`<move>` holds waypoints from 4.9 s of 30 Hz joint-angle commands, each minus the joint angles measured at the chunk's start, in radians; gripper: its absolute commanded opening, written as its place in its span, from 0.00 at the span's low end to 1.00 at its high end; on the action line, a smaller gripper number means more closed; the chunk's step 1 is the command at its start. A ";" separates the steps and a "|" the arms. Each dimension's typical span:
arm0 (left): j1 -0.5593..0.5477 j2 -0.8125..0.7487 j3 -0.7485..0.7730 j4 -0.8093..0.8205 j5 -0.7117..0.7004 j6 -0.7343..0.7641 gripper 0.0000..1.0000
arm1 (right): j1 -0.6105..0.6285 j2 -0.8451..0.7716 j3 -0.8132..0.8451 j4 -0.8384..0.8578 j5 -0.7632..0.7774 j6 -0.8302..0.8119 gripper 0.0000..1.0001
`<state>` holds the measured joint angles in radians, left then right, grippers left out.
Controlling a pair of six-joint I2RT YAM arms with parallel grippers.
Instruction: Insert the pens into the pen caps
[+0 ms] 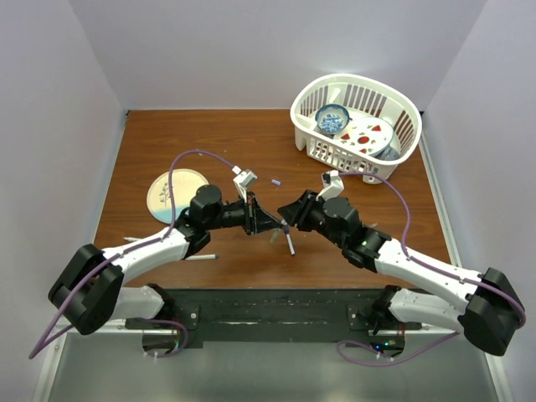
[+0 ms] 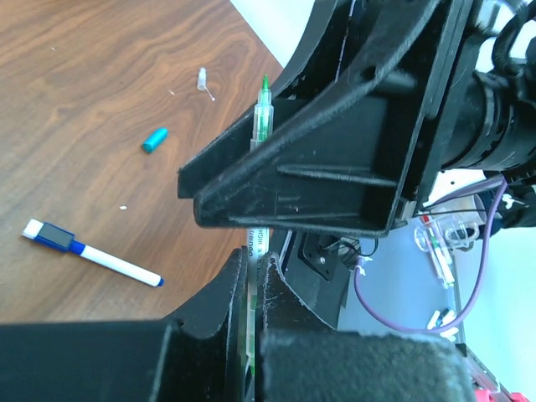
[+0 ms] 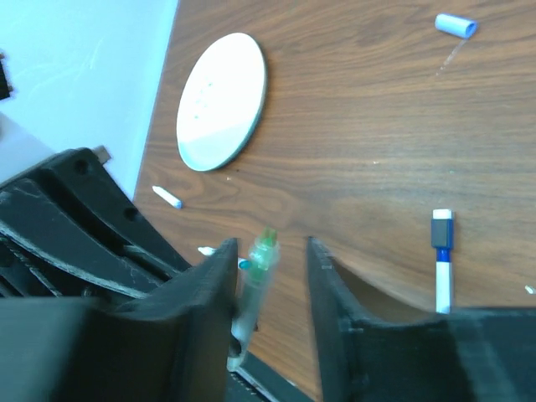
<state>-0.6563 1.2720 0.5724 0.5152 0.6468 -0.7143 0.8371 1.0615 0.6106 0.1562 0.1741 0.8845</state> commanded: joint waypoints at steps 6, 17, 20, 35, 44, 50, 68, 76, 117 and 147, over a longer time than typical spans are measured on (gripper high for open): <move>-0.029 -0.022 -0.009 0.054 0.024 -0.004 0.12 | 0.000 -0.008 0.034 0.135 -0.048 -0.030 0.00; -0.032 -0.013 0.044 0.060 0.063 0.022 0.33 | 0.000 0.005 0.038 0.171 -0.171 -0.044 0.00; -0.032 -0.003 0.052 0.065 0.068 0.029 0.05 | 0.002 0.009 0.043 0.172 -0.244 -0.051 0.00; 0.001 -0.080 0.257 -0.408 -0.198 0.249 0.00 | 0.000 -0.208 0.067 -0.446 0.342 0.114 0.51; 0.011 -0.284 0.287 -0.636 -0.378 0.354 0.00 | -0.296 -0.092 0.115 -0.745 0.456 0.220 0.43; 0.011 -0.425 0.222 -0.653 -0.453 0.381 0.00 | -0.464 0.024 0.135 -0.785 0.473 0.228 0.39; 0.009 -0.510 0.211 -0.701 -0.550 0.426 0.00 | -0.711 0.314 0.189 -0.705 0.318 0.208 0.31; 0.009 -0.505 0.211 -0.702 -0.549 0.427 0.00 | -0.740 0.403 0.192 -0.682 0.289 0.209 0.29; 0.009 -0.510 0.198 -0.693 -0.518 0.397 0.00 | -0.834 0.518 0.141 -0.541 0.065 0.041 0.03; -0.132 -0.129 -0.172 0.191 -0.108 -0.003 0.00 | -0.524 -0.058 0.005 0.028 -0.596 -0.115 0.00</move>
<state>-0.7868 1.1233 0.4278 0.4515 0.4770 -0.6140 0.2146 1.0512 0.6327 -0.0238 -0.3290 0.7074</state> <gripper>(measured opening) 0.136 0.044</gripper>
